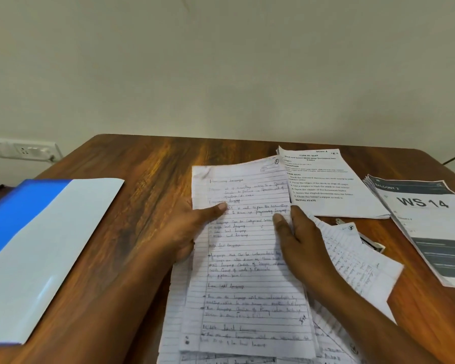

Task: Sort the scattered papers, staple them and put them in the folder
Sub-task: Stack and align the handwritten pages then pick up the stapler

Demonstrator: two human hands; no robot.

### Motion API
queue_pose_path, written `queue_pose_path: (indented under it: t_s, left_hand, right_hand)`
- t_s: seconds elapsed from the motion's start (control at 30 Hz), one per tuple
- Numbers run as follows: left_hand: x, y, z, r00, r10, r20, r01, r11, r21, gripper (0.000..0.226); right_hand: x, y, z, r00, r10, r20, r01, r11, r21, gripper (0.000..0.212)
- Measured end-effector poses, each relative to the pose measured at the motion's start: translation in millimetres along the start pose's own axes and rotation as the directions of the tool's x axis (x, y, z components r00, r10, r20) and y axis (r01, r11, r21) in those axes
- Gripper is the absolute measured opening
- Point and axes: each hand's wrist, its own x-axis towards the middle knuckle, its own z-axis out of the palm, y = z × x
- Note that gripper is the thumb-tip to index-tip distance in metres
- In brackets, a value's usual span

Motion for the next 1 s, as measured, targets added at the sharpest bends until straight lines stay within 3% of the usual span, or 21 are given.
queue_pose_path:
  t_s: [0.1,0.17,0.23,0.27,0.33,0.4,0.47,0.67,0.87,1.0]
  left_hand:
    - [0.9,9.8,-10.6,0.997,0.006,-0.071,-0.004,1.000,0.027,0.031]
    - [4.0,19.5,-28.4,0.976,0.069,-0.208,-0.045,0.992,0.117,0.017]
    - [7.2,28.8,-49.3,0.924,0.162,-0.346,-0.068,0.961,0.268,0.028]
    - [6.2,33.0,-57.4,0.906,0.165,-0.389,-0.040,0.950,0.309,0.036]
    - [2.7,38.8,-70.2,0.876,0.149,-0.459,0.023,0.937,0.347,0.039]
    - [1.7,37.9,-83.1,0.863,0.128,-0.488,0.073,0.925,0.372,0.038]
    - [0.4,36.7,-87.2,0.850,0.111,-0.515,0.109,0.919,0.378,0.038]
    - [1.4,35.3,-86.6,0.849,0.072,-0.523,0.165,0.905,0.393,0.040]
    - [2.8,34.5,-90.3,0.854,0.064,-0.516,0.164,0.909,0.384,0.034]
    - [3.1,33.1,-90.4,0.854,0.063,-0.516,0.158,0.914,0.374,0.034]
  right_hand:
    - [0.5,-2.3,-2.6,1.000,-0.002,0.028,0.002,1.000,0.000,0.030]
    - [1.7,-0.6,-6.6,0.994,-0.077,0.075,0.083,0.993,-0.085,0.030]
    - [0.4,0.2,-9.6,0.964,-0.206,0.168,0.247,0.930,-0.274,0.019]
    - [-2.2,-0.6,-9.6,0.937,-0.250,0.244,0.328,0.871,-0.367,0.023]
    - [-6.0,-1.9,-6.7,0.872,-0.213,0.440,0.421,0.785,-0.454,0.053]
    - [-7.6,-2.7,-3.5,0.832,-0.113,0.543,0.431,0.748,-0.505,0.072]
    - [-5.7,-2.8,-4.2,0.837,-0.067,0.544,0.428,0.700,-0.572,0.076]
    - [-0.6,-5.3,-18.7,0.927,-0.001,0.376,0.308,0.573,-0.759,0.075]
    - [-4.5,-7.9,-15.1,0.974,-0.052,0.221,0.219,0.472,-0.854,0.064]
    - [-13.3,-18.5,-4.4,0.901,-0.087,0.425,0.399,0.552,-0.732,0.073]
